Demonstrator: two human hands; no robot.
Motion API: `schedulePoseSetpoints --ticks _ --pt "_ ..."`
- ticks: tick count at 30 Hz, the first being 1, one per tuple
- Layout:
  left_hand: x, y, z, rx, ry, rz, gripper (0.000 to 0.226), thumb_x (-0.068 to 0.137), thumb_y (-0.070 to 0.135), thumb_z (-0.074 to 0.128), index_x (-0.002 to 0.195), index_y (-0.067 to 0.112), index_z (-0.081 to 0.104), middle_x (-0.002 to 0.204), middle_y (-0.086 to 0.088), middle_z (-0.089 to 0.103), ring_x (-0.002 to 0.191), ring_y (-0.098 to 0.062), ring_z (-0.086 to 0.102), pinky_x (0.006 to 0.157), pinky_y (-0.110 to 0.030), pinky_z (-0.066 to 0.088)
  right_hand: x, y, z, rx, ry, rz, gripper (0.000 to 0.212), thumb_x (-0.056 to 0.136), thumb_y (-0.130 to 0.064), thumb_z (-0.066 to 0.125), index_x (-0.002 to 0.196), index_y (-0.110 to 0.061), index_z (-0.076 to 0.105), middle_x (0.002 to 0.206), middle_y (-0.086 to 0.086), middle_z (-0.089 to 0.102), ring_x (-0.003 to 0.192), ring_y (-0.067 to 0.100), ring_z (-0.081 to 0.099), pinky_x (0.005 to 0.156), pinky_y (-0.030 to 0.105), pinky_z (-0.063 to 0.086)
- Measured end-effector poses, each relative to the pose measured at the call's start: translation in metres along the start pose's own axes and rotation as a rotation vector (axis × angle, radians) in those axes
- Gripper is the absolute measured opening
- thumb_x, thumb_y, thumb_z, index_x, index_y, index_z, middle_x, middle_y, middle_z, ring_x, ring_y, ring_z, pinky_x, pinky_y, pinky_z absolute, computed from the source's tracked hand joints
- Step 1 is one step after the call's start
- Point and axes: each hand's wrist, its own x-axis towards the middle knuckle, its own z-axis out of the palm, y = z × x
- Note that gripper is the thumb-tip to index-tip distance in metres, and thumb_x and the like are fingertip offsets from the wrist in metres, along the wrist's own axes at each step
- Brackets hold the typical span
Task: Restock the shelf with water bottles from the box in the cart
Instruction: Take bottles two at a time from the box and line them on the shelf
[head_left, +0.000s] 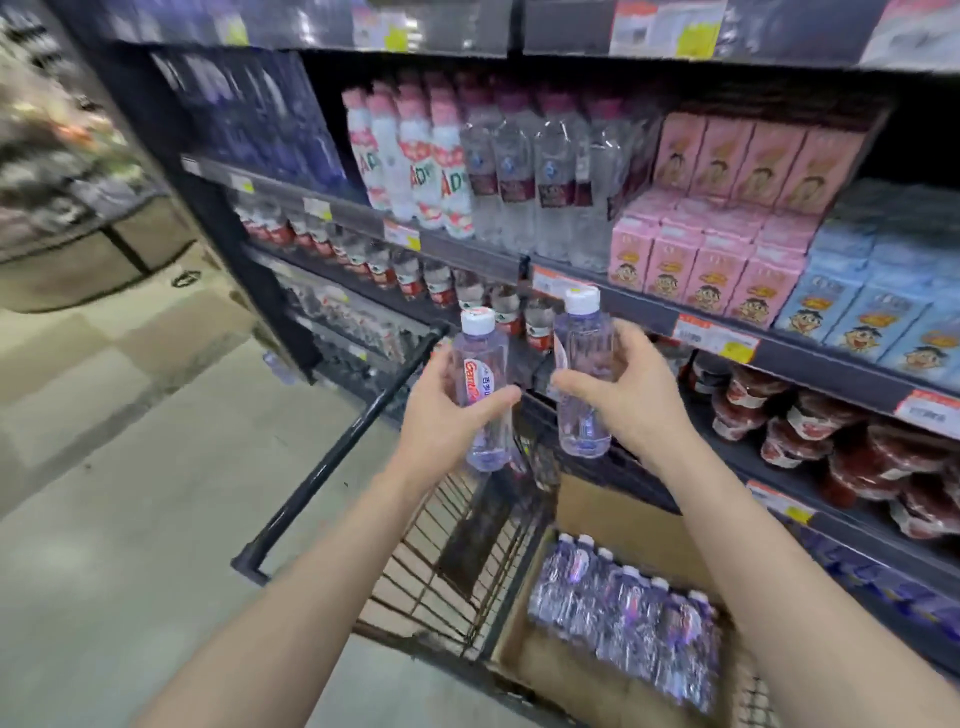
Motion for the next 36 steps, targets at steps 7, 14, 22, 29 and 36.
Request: schedulePoseSetpoints --ticks 7,14,22,29,36 --pt "-0.012 0.066 -0.132 -0.014 0.086 0.141 0.049 0.083 0.020 0.088 0.125 0.023 0.062 0.105 0.009 0.078 0.096 -0.007 0.075 0.084 -0.023 0.059 -0.027 -0.119 0.070 0.034 -0.038 -0.172 0.081 0.082 -0.035 0.087 0.151 -0.027 0.044 0.132 -0.009 0.058 0.118 0.015 0.056 0.091 0.032 0.043" --pt "-0.049 0.106 -0.278 -0.007 0.140 0.239 0.055 0.080 0.032 0.089 0.128 0.026 0.062 0.113 0.008 0.077 0.105 -0.011 0.074 0.089 -0.032 0.059 -0.079 -0.222 0.178 0.051 -0.075 -0.270 0.077 0.076 -0.047 0.088 0.141 -0.032 0.051 0.119 -0.021 0.062 0.117 0.012 0.060 0.098 0.037 0.051" --pt "-0.080 0.141 -0.436 0.055 0.258 0.268 0.057 0.073 0.047 0.089 0.121 0.033 0.063 0.110 0.012 0.077 0.102 -0.006 0.073 0.091 -0.033 0.059 -0.116 -0.327 0.282 0.008 -0.139 -0.385 0.037 0.083 -0.037 0.085 0.091 -0.046 0.050 0.100 -0.007 0.067 0.085 0.004 0.065 0.064 0.020 0.048" --pt "-0.062 0.158 -0.522 0.059 0.288 0.262 0.060 0.077 0.040 0.088 0.130 0.028 0.062 0.110 0.010 0.076 0.095 0.002 0.072 0.081 -0.021 0.056 -0.093 -0.380 0.354 0.000 -0.148 -0.441 0.043 0.079 -0.046 0.086 0.113 -0.042 0.061 0.106 -0.004 0.073 0.094 0.016 0.071 0.075 0.028 0.055" --pt "0.015 0.144 -0.593 0.042 0.265 0.284 0.050 0.081 0.033 0.088 0.124 0.028 0.064 0.104 0.011 0.078 0.093 -0.001 0.074 0.090 -0.034 0.061 -0.021 -0.408 0.430 -0.042 -0.144 -0.463 0.050 0.077 -0.046 0.088 0.118 -0.037 0.061 0.104 -0.008 0.071 0.095 0.015 0.071 0.078 0.029 0.055"
